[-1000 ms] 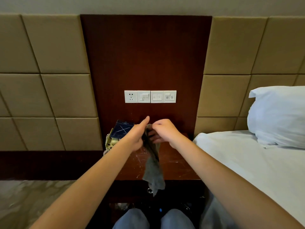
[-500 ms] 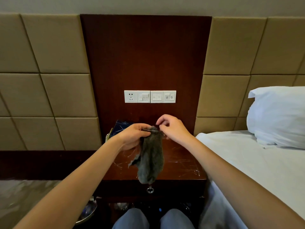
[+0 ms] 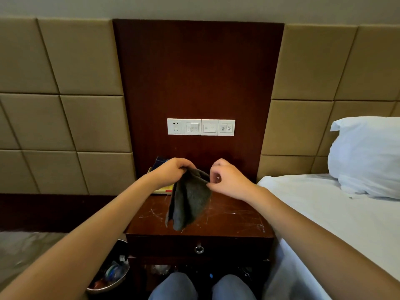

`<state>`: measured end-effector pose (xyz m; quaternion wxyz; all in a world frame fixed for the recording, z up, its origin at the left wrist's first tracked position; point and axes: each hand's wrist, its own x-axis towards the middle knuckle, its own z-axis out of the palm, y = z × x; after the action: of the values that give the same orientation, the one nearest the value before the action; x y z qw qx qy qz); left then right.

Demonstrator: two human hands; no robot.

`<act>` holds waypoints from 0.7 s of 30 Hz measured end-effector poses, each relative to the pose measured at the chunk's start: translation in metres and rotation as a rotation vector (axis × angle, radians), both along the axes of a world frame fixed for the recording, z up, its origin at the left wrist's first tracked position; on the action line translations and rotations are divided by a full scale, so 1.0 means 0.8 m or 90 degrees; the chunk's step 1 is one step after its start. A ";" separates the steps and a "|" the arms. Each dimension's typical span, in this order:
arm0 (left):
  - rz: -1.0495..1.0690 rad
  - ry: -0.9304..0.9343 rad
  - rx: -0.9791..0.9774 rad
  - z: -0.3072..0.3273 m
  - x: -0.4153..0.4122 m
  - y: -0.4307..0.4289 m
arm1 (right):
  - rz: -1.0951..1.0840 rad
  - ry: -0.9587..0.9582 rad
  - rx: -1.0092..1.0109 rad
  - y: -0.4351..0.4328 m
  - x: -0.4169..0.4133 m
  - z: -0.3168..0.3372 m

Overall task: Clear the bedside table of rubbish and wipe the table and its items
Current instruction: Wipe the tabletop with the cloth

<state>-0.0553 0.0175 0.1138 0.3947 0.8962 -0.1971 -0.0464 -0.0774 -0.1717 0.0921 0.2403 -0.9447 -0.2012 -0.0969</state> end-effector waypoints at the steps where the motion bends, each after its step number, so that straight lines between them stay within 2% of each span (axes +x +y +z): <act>1: 0.012 0.003 -0.022 0.000 0.001 0.003 | 0.007 0.010 0.035 0.003 -0.004 0.002; 3: 0.018 0.002 -0.046 0.001 0.000 0.005 | 0.021 0.025 0.081 0.009 -0.009 0.007; 10: 0.042 -0.053 -0.015 -0.002 0.006 0.013 | -0.004 0.035 0.085 0.006 0.000 0.017; 13: 0.040 -0.044 -0.007 -0.008 0.009 0.014 | -0.029 0.034 0.000 -0.002 0.005 0.021; 15: 0.065 0.034 -0.130 -0.014 0.011 0.018 | -0.028 0.071 0.054 -0.005 0.005 0.021; 18: 0.104 0.204 -0.398 -0.021 0.012 0.018 | -0.045 0.142 0.250 0.001 0.001 0.024; 21: 0.129 0.353 -0.561 -0.027 0.001 0.004 | -0.052 0.083 0.337 0.015 0.000 0.031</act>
<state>-0.0547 0.0208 0.0925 0.7739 0.6137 0.0014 -0.1564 -0.0775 -0.1596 0.1171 0.4872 -0.8605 -0.1144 -0.0948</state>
